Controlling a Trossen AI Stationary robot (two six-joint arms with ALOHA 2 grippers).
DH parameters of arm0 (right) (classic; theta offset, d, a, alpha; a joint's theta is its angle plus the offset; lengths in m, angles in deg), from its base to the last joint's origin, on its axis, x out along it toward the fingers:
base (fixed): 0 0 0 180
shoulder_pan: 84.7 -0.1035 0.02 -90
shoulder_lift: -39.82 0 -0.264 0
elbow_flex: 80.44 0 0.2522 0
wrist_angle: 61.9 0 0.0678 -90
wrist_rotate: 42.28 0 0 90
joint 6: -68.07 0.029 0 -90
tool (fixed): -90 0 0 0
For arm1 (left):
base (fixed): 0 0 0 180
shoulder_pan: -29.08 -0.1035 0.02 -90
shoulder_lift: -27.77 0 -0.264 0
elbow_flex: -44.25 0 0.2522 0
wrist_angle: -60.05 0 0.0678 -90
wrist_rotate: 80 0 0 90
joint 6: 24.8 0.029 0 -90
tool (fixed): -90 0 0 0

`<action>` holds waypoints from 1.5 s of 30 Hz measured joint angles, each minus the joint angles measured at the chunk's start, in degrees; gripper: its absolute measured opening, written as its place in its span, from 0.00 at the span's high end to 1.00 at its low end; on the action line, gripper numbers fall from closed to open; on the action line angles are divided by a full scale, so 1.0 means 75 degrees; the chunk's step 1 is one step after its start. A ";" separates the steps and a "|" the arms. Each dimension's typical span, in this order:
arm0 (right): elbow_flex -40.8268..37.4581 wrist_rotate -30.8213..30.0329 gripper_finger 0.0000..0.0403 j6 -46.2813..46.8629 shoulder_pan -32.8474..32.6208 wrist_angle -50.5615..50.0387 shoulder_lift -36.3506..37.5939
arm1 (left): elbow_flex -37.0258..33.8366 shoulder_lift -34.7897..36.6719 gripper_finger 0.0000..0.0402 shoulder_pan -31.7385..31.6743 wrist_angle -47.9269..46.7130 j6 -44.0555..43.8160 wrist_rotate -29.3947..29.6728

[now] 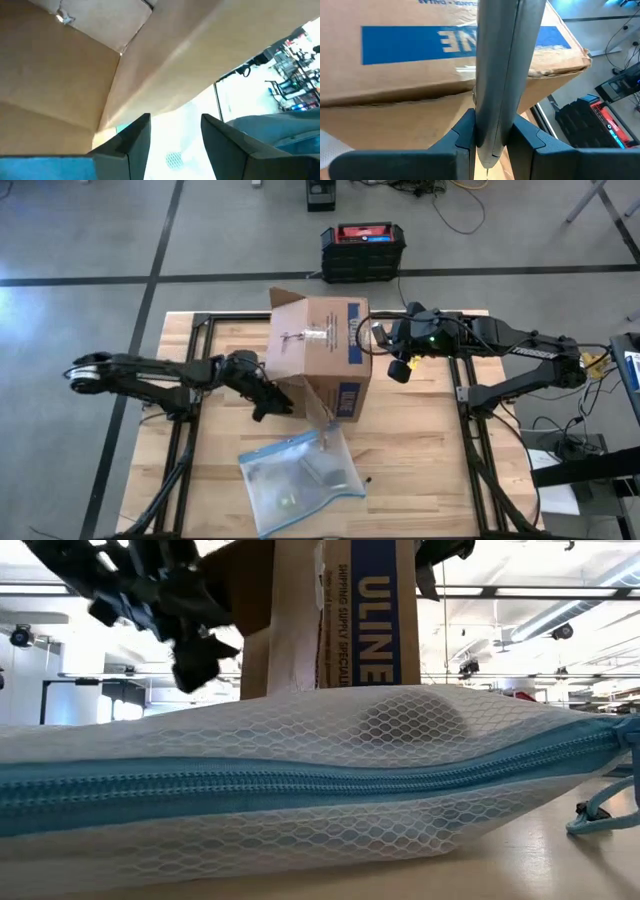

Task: Unpack boxes
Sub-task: Break down the box until it is fully flat

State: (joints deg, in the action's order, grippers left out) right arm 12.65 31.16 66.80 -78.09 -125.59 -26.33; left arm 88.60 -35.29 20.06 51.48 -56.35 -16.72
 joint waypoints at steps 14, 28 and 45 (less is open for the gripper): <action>0.0003 -0.1048 0.86 0.1294 -0.0002 -0.0126 0.0346 | 0.0007 0.3145 0.61 0.0853 -0.2572 -0.1651 0.1407; -0.0003 -0.3695 0.86 0.3274 -0.0564 0.1770 0.0157 | 0.3779 0.1257 0.61 0.0685 -0.2776 0.2620 0.4157; -0.0099 -0.5843 0.86 0.4849 -0.0964 0.2443 -0.0643 | 0.8838 -0.4030 0.61 -0.1309 -0.3968 0.5655 0.1847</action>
State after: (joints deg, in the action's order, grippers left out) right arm 11.90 -12.67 103.16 -85.32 -107.26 -31.15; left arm 154.89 -65.52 10.25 21.73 -13.93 -2.87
